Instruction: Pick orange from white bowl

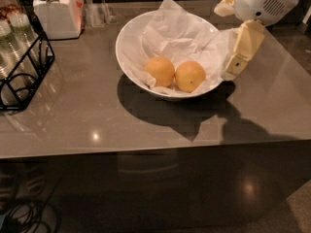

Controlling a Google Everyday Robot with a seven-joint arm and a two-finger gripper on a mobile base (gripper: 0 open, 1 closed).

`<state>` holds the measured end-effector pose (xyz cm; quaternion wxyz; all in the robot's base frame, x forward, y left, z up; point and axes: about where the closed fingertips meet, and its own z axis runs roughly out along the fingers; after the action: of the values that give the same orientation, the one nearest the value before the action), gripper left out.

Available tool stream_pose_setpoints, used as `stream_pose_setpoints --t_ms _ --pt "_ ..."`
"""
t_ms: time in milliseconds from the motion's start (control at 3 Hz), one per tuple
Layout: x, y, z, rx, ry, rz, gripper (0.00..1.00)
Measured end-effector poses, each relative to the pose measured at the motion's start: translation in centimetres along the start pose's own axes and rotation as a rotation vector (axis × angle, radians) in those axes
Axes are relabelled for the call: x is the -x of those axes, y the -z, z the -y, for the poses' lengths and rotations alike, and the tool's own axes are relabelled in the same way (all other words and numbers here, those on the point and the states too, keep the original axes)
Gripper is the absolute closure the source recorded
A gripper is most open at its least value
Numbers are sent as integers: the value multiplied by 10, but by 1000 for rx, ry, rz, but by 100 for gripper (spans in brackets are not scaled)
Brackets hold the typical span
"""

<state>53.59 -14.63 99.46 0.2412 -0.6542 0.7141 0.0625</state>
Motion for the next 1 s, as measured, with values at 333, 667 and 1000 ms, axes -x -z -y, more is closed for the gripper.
stream_pose_setpoints --t_ms 333,667,1000 --pt "-4 -3 3 -21 -26 44 0" --pt "6 -35 22 11 -42 137 0" --pt "16 -70 39 55 -52 189 0"
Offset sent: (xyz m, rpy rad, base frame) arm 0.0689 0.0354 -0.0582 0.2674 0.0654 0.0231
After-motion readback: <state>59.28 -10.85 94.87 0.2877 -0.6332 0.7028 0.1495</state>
